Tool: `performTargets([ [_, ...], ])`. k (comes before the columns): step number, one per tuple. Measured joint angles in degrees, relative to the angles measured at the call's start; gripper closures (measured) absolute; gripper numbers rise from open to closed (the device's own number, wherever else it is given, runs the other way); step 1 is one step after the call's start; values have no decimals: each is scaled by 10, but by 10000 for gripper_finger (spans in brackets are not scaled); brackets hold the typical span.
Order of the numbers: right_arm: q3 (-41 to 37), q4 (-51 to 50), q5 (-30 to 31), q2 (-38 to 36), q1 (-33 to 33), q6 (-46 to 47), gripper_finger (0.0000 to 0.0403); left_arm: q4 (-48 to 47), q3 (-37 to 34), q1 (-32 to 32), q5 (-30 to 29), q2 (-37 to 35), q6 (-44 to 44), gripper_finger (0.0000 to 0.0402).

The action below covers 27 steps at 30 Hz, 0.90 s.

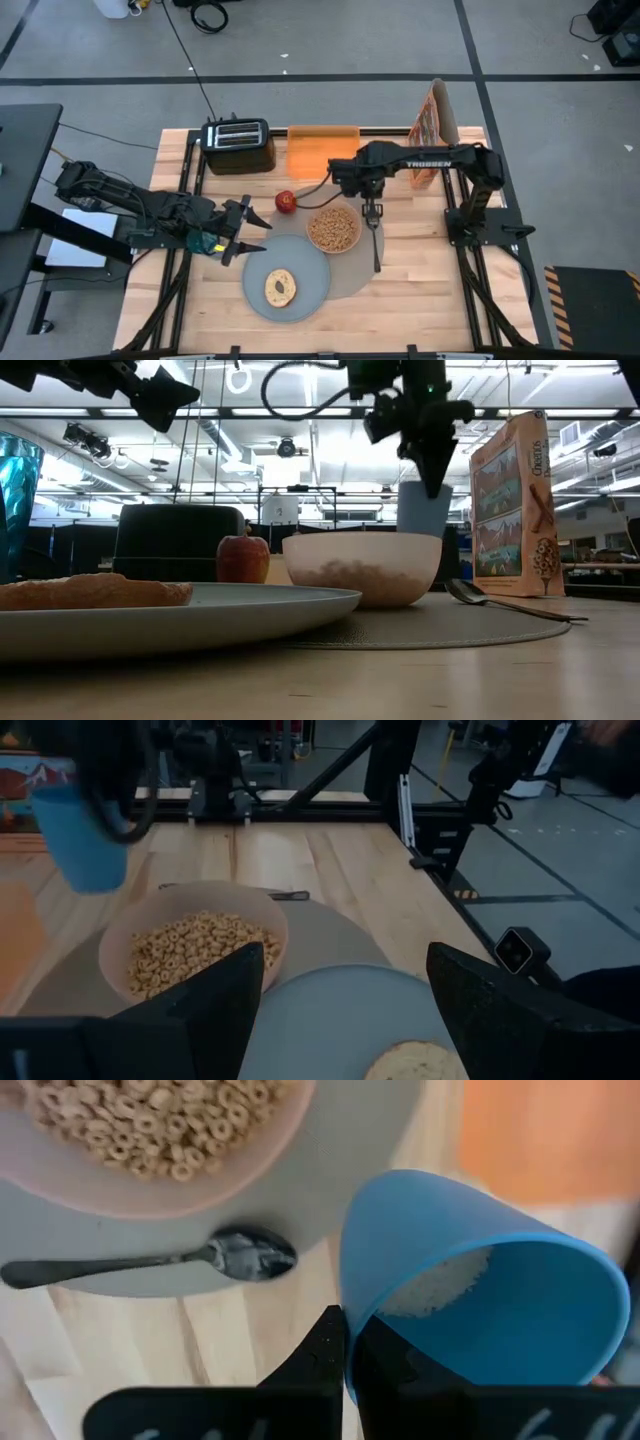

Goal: Arrange a breakfast setting
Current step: Put the blue cup at the top right of the table

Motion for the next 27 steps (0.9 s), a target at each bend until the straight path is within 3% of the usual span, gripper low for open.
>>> performTargets([
  [13,-45,64,-1,38,-23,-157,390,21,0,1,0,0,49,114],
  [20,-45,16,11,66,-45,-162,390,27,0,1,0,0,42,114],
  [27,-45,42,-1,66,-80,-159,390,27,0,1,-4,0,44,114],
])
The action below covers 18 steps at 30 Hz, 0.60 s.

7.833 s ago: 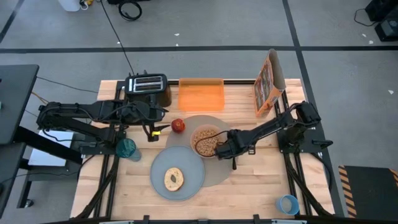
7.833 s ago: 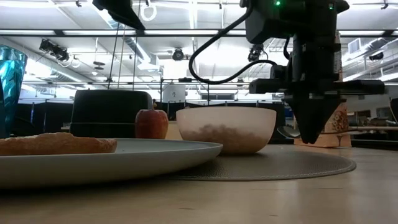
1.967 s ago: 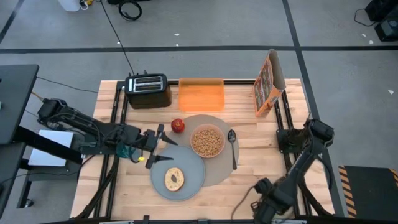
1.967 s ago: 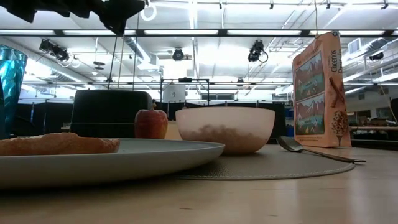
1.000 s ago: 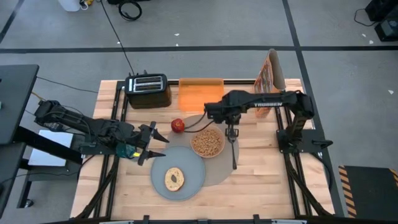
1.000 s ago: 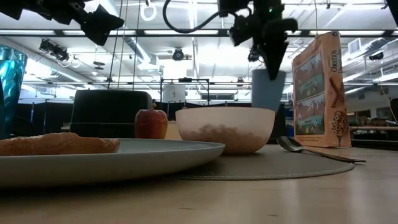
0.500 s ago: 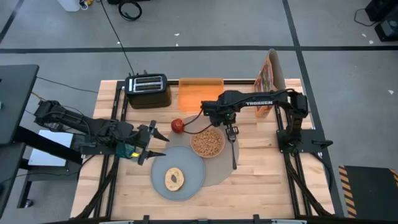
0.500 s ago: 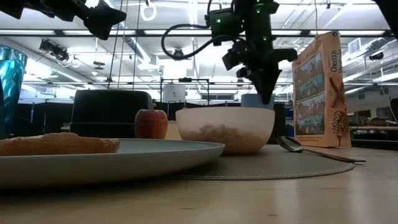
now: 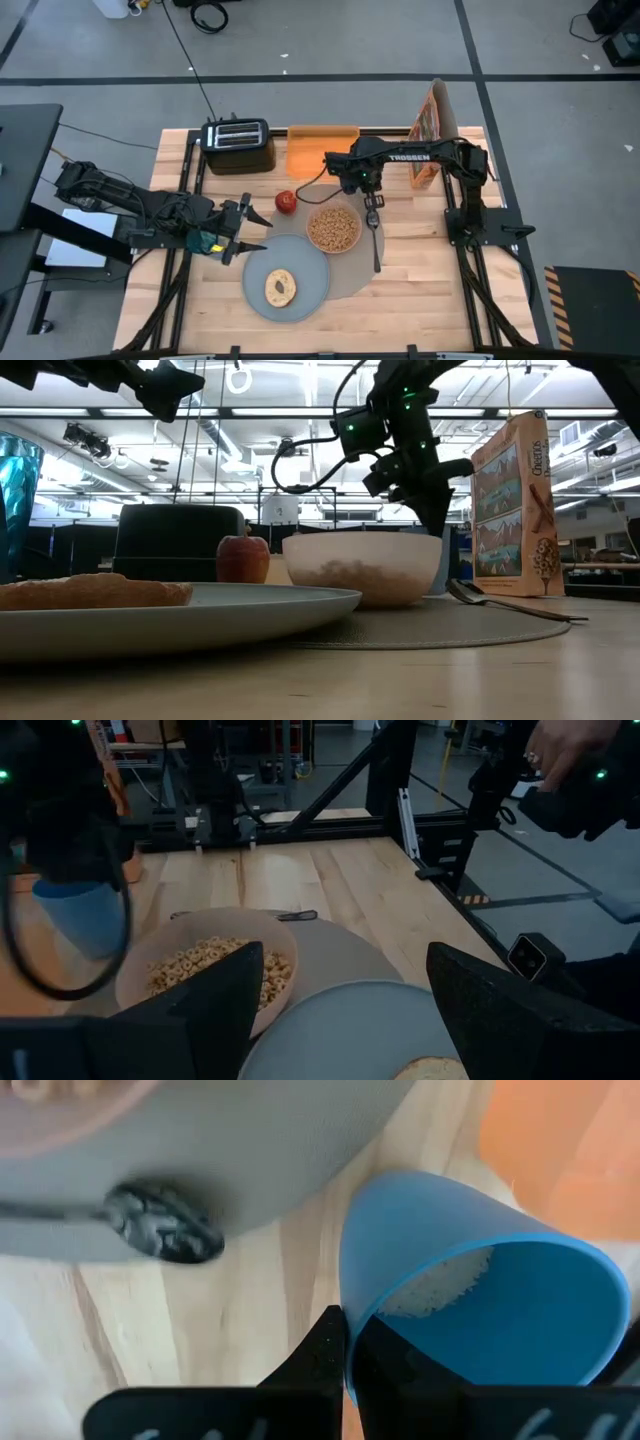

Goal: Arrange a breakfast setting
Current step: Put the blue cup at the top right of the table

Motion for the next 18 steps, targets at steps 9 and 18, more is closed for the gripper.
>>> performTargets([
  [9,0,35,-18,0,-17,-7,385,0,0,0,-5,0,1,114],
  [18,0,43,-14,0,-17,-13,360,4,0,0,-11,0,0,114],
])
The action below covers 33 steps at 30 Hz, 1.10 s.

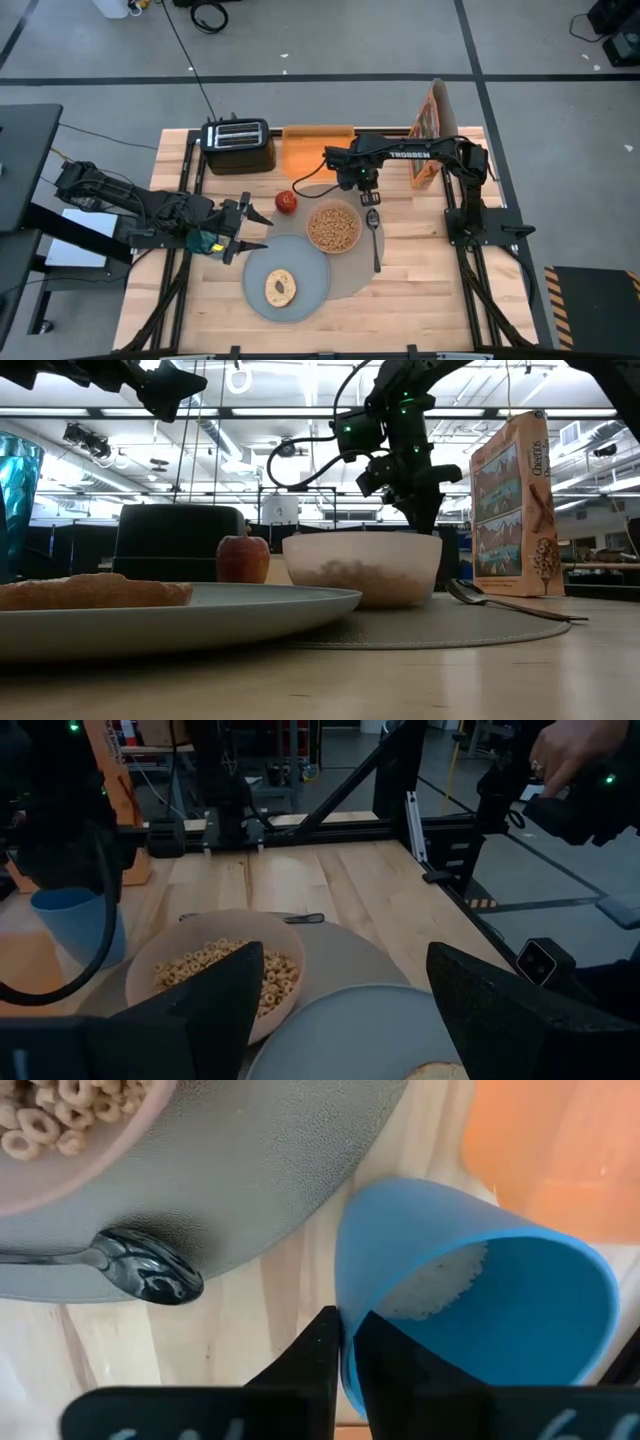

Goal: Arrange a breakfast setting
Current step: Put the blue cup at the top right of the table, then return to Home Position

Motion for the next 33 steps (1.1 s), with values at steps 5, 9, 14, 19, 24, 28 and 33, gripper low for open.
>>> performTargets([
  [5,0,0,22,0,0,1,330,0,0,0,0,0,-10,114],
  [9,6,-4,25,-3,2,12,297,1,0,0,-1,0,-10,114],
  [14,37,-28,13,-4,10,15,266,17,0,0,-5,0,-9,114],
  [19,56,-32,-7,-35,21,33,260,31,0,0,-5,0,8,114],
  [24,23,48,-67,-125,36,73,265,63,0,10,-5,0,20,114],
  [28,-69,198,-81,-223,66,94,271,67,0,32,-5,3,20,114],
  [33,-244,432,-97,-343,124,130,277,82,0,64,-5,19,17,114],
])
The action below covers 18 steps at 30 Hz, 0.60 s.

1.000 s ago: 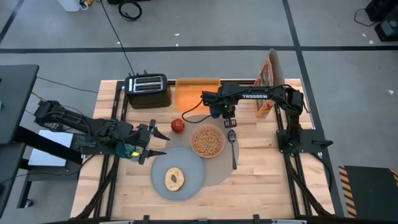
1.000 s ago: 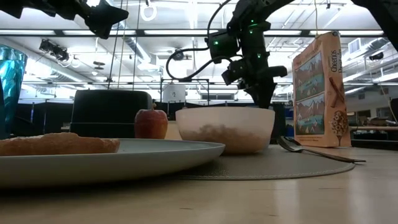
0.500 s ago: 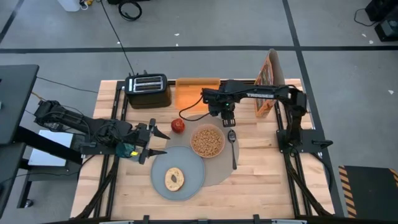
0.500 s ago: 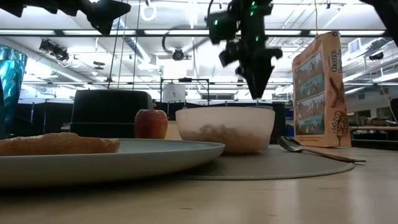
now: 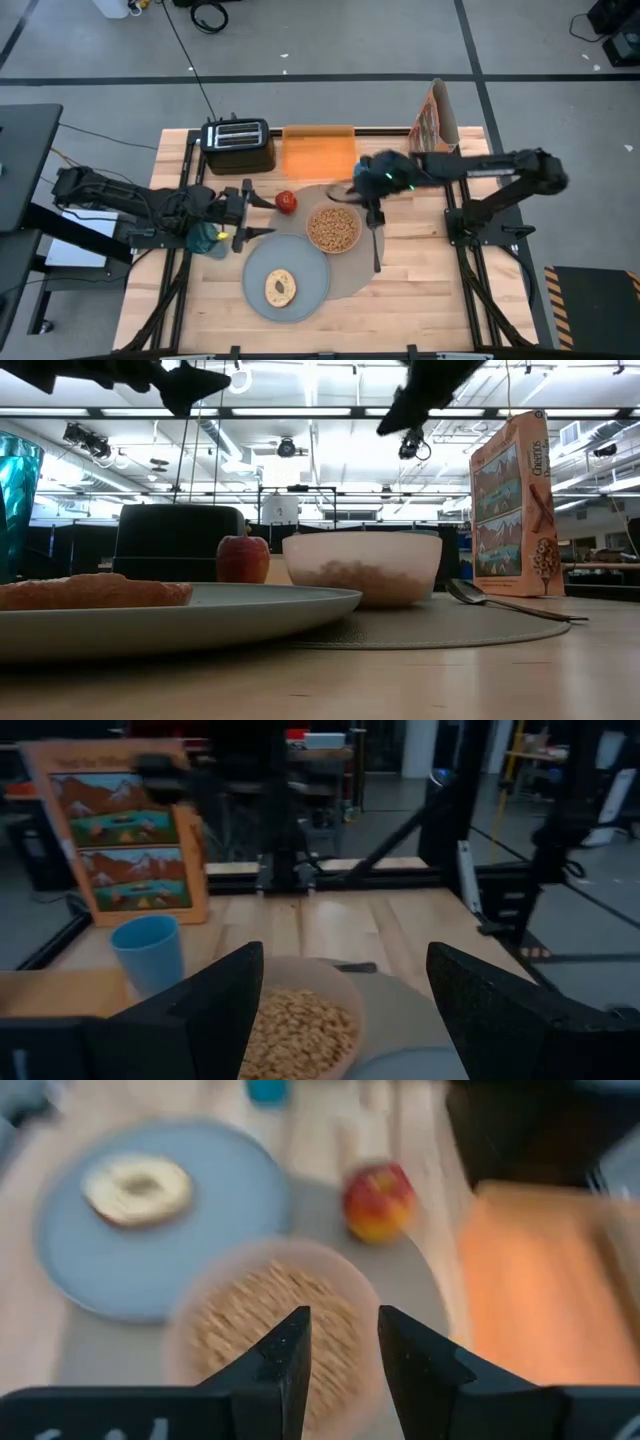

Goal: Arrange a breakfast setting
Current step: Return to Home Position

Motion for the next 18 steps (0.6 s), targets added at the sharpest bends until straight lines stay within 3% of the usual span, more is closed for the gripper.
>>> performTargets([
  [4,-124,158,0,-68,45,35,276,7,0,28,0,15,-2,114],
  [7,-186,221,0,-105,72,55,277,5,0,52,0,24,-10,114],
  [12,-229,231,6,-179,105,78,277,-25,0,88,25,4,2,131],
  [18,-252,223,6,-269,132,77,281,-80,0,108,27,-72,18,163],
])
